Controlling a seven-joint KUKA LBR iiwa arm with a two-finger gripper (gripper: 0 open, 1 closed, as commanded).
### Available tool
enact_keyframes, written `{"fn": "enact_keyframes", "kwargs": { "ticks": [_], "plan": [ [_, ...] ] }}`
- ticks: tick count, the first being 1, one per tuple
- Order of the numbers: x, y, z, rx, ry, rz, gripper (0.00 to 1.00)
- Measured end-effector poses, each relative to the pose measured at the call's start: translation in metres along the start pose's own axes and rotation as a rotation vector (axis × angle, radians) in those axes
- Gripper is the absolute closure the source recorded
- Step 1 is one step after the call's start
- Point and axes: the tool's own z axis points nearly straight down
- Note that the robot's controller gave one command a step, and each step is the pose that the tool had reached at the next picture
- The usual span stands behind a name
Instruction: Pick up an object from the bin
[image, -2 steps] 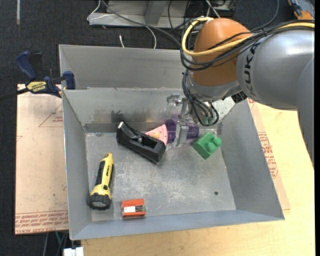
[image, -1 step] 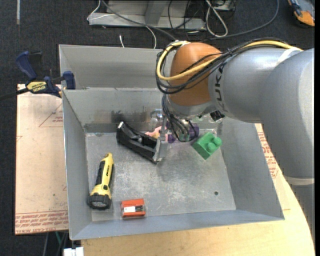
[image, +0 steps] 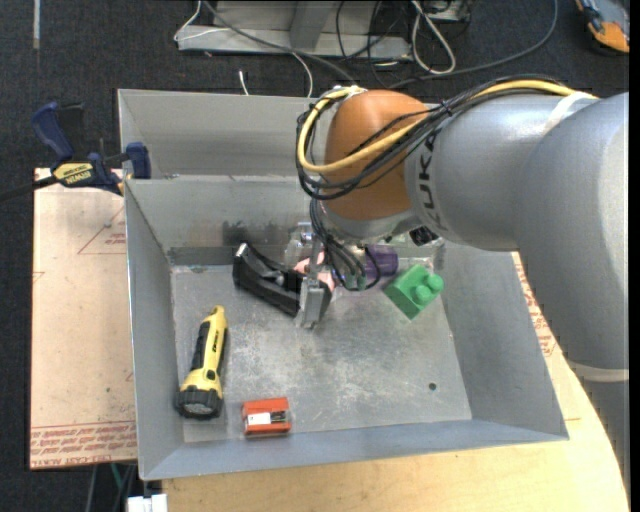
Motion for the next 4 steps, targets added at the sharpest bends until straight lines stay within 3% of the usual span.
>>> {"fn": "enact_keyframes", "kwargs": {
  "ticks": [1, 2, 4],
  "plan": [
    [0.008, -0.008, 0.043, -0.012, -0.031, 0.111, 1.00],
    [0.008, -0.008, 0.043, -0.012, -0.031, 0.111, 1.00],
    [-0.003, -0.007, 0.041, -0.008, -0.033, -0.148, 1.00]
  ]
}}
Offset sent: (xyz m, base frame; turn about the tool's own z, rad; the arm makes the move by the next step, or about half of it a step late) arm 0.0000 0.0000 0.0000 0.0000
